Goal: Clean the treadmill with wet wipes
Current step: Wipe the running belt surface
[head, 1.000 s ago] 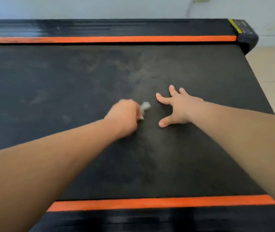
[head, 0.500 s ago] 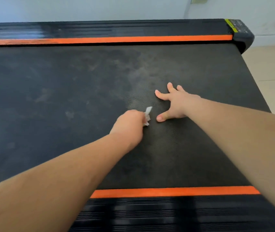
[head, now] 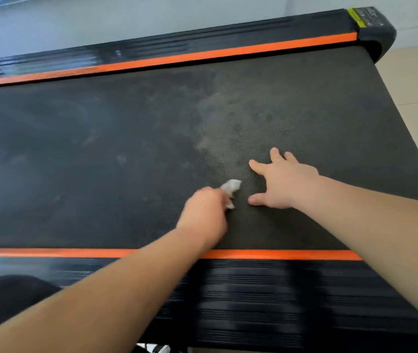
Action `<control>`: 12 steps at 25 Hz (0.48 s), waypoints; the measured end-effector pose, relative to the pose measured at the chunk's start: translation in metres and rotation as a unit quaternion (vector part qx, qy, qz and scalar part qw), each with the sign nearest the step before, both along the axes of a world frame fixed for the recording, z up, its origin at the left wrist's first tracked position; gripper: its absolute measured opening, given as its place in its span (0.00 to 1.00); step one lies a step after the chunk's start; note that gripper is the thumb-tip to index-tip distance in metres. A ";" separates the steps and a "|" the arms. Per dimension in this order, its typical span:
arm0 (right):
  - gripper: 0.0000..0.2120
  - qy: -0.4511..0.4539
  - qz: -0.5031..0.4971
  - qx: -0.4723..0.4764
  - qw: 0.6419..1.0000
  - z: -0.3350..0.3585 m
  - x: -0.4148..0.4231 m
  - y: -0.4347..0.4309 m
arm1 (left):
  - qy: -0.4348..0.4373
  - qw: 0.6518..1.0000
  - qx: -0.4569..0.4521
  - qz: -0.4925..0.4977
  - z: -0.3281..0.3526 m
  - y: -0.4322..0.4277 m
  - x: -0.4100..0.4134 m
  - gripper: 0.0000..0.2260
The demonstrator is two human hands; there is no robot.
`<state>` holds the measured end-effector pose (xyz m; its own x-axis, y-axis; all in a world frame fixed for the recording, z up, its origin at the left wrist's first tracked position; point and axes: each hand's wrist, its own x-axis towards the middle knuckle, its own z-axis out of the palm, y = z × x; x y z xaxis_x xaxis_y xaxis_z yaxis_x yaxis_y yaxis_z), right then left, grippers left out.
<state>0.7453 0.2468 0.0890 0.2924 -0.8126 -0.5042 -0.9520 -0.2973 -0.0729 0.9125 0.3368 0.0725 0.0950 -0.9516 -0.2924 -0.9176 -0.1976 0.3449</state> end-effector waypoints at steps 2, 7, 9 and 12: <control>0.46 0.004 -0.012 0.014 1.000 -0.001 -0.004 0.013 | 0.024 0.997 0.035 -0.061 0.003 0.011 -0.016 0.09; 0.41 -0.011 -0.038 -0.004 0.999 -0.006 -0.011 0.029 | -0.046 0.999 0.006 0.028 0.004 -0.010 0.024 0.11; 0.40 0.006 -0.022 -0.006 1.000 -0.004 -0.012 0.023 | -0.007 0.999 0.023 -0.023 0.009 -0.002 -0.001 0.10; 0.35 0.015 -0.003 0.032 0.999 0.006 -0.014 0.015 | 0.025 0.987 0.064 -0.142 0.010 0.006 -0.021 0.10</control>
